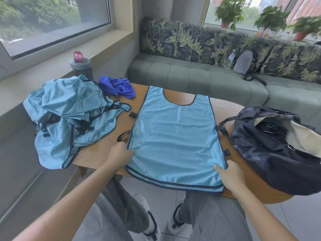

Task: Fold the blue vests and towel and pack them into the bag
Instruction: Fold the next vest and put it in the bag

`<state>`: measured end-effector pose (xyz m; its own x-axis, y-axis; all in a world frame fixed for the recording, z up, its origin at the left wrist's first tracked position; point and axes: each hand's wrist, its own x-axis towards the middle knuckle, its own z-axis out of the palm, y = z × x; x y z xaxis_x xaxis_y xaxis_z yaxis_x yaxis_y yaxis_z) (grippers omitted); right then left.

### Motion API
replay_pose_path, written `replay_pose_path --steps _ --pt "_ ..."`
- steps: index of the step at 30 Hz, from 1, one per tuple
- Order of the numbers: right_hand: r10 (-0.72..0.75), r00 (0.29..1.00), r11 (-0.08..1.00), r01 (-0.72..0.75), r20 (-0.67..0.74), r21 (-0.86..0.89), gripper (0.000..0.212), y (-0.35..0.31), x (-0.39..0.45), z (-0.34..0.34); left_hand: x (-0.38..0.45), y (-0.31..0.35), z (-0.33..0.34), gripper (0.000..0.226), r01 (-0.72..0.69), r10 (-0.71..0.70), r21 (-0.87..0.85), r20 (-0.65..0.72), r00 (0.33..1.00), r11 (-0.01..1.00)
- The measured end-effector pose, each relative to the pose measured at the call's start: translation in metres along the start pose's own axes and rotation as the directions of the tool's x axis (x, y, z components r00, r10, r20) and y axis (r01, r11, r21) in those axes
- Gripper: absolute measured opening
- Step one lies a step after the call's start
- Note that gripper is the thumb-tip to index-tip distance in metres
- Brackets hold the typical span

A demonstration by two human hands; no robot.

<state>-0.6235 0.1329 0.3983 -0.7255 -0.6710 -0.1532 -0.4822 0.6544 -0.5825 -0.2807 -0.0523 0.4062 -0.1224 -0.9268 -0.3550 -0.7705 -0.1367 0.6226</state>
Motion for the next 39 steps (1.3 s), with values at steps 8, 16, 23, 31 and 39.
replay_pose_path --steps 8,16,23,31,39 --pt "0.196 0.912 0.655 -0.394 0.359 0.645 0.014 0.011 -0.012 -0.015 -0.023 -0.026 -0.004 0.026 0.165 -0.096 -0.407 0.186 0.978 0.899" --pt "0.218 0.955 0.717 -0.298 0.204 0.63 0.04 0.038 -0.022 -0.024 -0.029 -0.062 -0.003 0.048 0.069 -0.04 -0.432 0.076 0.996 0.899" --pt "-0.045 0.998 0.913 0.025 0.04 0.408 0.02 0.063 -0.033 -0.023 -0.065 -0.06 0.003 0.011 -0.219 0.199 -0.339 -0.094 0.976 0.915" --pt "-0.424 0.899 0.904 0.426 0.106 0.001 0.047 0.069 -0.048 -0.023 -0.078 -0.075 -0.006 0.041 -0.319 0.316 -0.241 -0.051 0.947 0.917" --pt "-0.66 0.749 0.736 0.626 -0.065 -0.257 0.014 0.075 -0.055 -0.03 -0.08 -0.072 -0.009 0.02 -0.457 0.435 -0.113 -0.177 0.883 0.882"
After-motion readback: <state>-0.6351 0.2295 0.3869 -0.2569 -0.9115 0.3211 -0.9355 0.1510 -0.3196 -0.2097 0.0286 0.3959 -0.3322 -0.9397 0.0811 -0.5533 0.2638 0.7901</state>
